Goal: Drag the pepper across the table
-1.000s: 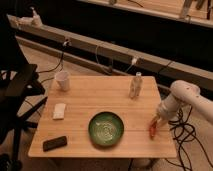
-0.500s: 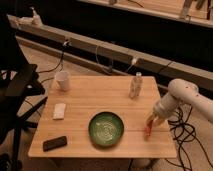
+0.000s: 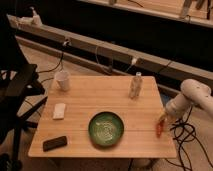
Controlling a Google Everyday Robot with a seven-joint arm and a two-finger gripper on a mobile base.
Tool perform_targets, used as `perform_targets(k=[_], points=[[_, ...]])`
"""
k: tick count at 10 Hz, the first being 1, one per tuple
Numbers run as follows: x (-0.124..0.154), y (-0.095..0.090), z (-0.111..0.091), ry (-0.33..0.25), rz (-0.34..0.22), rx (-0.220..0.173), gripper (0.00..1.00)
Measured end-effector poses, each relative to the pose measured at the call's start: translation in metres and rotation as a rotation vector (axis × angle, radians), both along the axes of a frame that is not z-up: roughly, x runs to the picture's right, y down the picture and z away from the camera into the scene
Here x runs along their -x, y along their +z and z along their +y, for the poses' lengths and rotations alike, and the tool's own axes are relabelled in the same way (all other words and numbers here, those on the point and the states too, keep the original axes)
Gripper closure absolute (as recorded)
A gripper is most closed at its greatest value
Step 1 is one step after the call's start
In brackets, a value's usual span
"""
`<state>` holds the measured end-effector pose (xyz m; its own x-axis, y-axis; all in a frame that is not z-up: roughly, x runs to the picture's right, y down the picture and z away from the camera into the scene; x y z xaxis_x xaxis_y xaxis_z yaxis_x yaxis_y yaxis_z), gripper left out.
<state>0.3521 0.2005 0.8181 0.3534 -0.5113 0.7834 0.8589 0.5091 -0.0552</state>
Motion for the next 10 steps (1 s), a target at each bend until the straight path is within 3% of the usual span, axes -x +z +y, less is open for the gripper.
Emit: perform_targets(k=[3,6,8,10], points=[[0.009,0.011,0.002,-0.019,-0.016,0.012,1.00],[0.047,0.010,0.005,-0.052,-0.059,0.008,1.00],[0.085,0.003,0.004,-0.099,-0.133,-0.010,1.00],[0.105,-0.011,0.005,-0.140,-0.199,-0.025,1.00]])
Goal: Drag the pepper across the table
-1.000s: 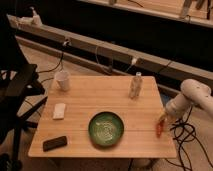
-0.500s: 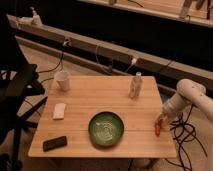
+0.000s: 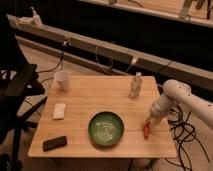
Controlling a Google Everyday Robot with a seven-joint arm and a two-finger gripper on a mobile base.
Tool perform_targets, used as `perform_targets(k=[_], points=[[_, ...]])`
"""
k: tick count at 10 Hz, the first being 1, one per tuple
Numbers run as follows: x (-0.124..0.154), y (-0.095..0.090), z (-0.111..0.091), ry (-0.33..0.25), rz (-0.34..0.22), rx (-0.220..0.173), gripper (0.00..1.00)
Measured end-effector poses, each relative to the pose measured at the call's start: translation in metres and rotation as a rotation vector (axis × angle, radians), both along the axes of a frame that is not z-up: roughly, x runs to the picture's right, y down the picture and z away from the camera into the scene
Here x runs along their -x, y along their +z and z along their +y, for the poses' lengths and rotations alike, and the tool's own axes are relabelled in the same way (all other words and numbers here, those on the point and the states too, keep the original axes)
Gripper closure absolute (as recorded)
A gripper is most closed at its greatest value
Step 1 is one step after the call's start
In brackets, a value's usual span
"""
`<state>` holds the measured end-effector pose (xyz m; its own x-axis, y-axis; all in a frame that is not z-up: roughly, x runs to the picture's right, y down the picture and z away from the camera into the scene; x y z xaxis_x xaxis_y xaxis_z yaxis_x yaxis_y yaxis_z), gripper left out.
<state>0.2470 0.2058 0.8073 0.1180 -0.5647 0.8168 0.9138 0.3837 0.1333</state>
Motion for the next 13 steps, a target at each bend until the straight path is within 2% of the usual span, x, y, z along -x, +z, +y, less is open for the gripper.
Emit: perform_targets(k=[3,9,12,13], points=[[0.027,-0.010,0.008,-0.051,-0.072,-0.004,1.00],[0.073,-0.018,0.025,-0.139,-0.170,-0.004,1.00],[0.095,-0.031,0.041,-0.209,-0.239,0.022,1.00],[0.100,-0.044,0.055,-0.250,-0.283,0.051,1.00]])
